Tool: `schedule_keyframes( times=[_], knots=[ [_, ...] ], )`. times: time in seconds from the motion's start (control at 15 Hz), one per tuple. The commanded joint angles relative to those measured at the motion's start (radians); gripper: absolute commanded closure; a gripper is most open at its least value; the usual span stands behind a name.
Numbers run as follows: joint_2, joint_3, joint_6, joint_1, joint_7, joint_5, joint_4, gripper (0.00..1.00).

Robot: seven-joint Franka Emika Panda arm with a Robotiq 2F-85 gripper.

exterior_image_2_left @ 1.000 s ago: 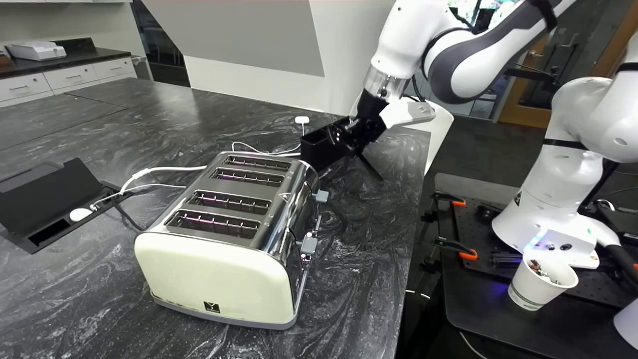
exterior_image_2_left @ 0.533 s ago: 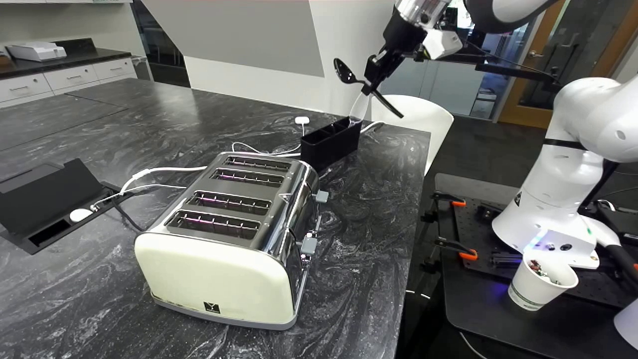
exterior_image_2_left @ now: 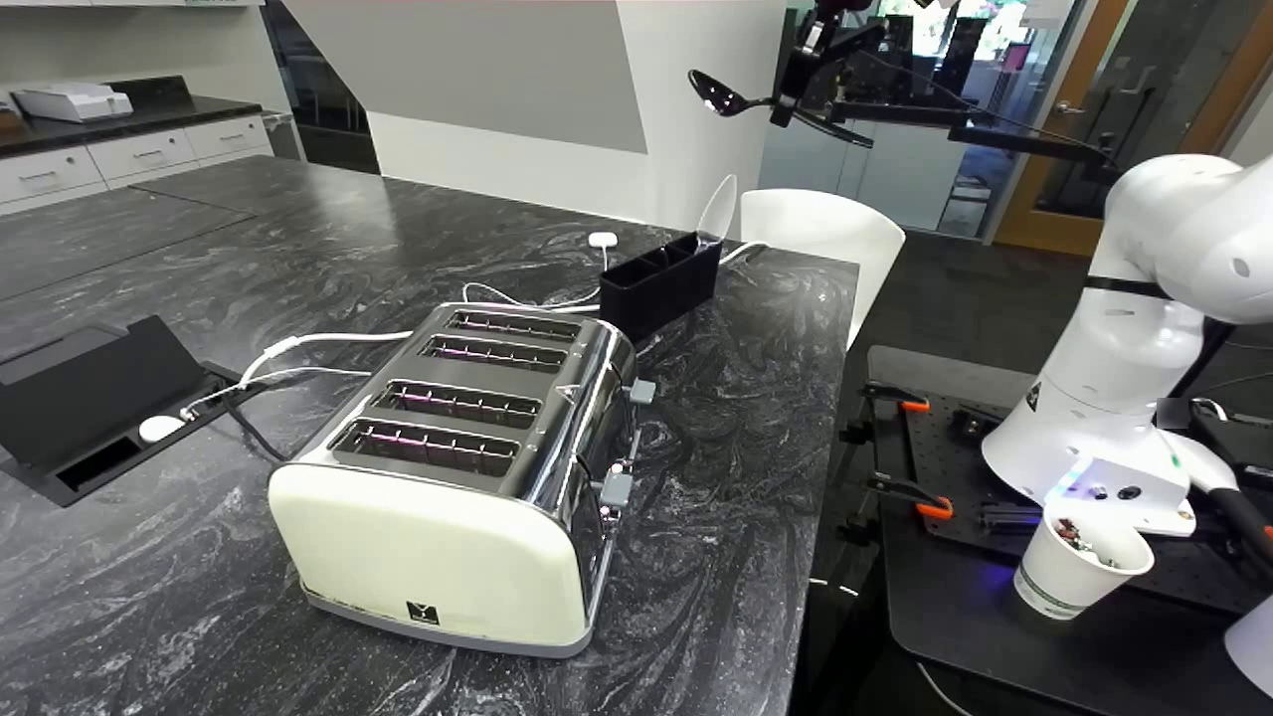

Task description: Pick the black spoon on the counter and put it in the cutlery holder

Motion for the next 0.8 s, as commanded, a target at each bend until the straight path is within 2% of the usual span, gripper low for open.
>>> schedule_keyframes(
  times=[0.0, 0.27, 0.33, 0.6, 0.67, 0.73],
  knots=[
    [0.127, -0.041, -0.014, 0.057, -0.133, 0.041, 0.078, 0.94],
    [0.204, -0.067, -0.059, 0.100, -0.243, 0.104, 0.109, 0.94],
    [0.155, -0.046, -0.007, 0.077, -0.183, 0.069, 0.057, 0.77],
    [0.197, -0.054, -0.016, 0.089, -0.212, 0.084, 0.078, 0.77],
    [0.213, -0.013, -0.077, 0.065, -0.125, 0.024, 0.104, 0.94],
    [0.205, 0.020, -0.076, 0.048, -0.038, -0.021, 0.098, 0.94]
  ],
)
